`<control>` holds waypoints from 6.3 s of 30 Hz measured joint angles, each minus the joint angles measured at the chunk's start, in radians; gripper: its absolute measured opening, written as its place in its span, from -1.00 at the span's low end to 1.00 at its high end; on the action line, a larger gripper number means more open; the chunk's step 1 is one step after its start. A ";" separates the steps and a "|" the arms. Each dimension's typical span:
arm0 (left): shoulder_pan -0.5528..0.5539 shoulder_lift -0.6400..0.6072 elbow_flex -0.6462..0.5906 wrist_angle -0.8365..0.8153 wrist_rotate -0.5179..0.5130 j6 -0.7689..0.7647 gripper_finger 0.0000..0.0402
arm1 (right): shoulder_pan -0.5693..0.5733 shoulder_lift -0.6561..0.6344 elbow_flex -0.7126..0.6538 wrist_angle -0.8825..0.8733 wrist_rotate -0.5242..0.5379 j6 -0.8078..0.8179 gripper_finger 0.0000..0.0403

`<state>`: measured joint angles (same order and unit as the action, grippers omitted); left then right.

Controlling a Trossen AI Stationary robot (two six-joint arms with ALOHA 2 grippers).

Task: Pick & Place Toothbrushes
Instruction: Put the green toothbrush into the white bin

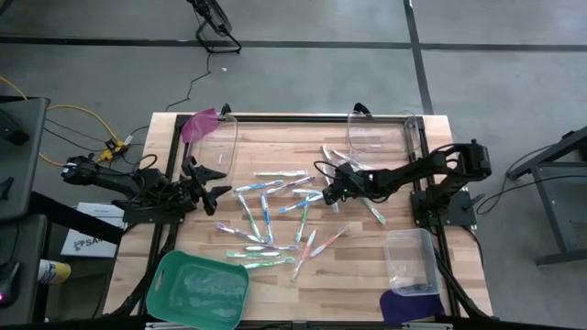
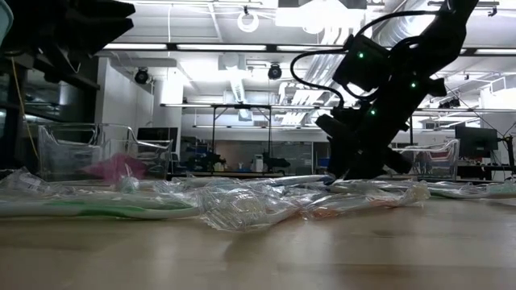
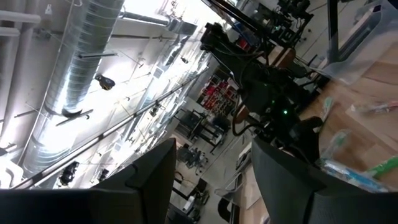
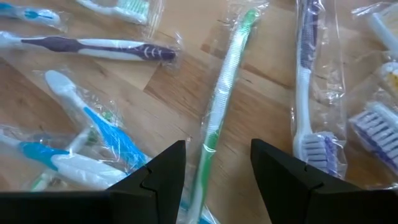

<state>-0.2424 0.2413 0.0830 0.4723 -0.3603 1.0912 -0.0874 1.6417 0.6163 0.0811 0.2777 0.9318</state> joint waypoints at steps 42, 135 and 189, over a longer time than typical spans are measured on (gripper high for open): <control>0.000 0.000 0.000 -0.003 0.000 -0.019 0.01 | 0.041 -0.599 -0.004 -0.472 -0.352 -0.027 -0.91; 0.000 0.000 0.000 -0.003 0.000 0.011 0.01 | 1.095 -0.491 0.252 -1.221 -0.317 1.102 0.00; 0.000 0.000 0.000 -0.054 -0.039 0.026 0.01 | 0.293 -0.117 0.250 -1.115 -0.086 0.254 -0.02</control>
<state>-0.2424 0.2409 0.0830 0.4186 -0.3990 1.1174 0.2055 1.5243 0.8665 -1.0340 0.1916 1.1857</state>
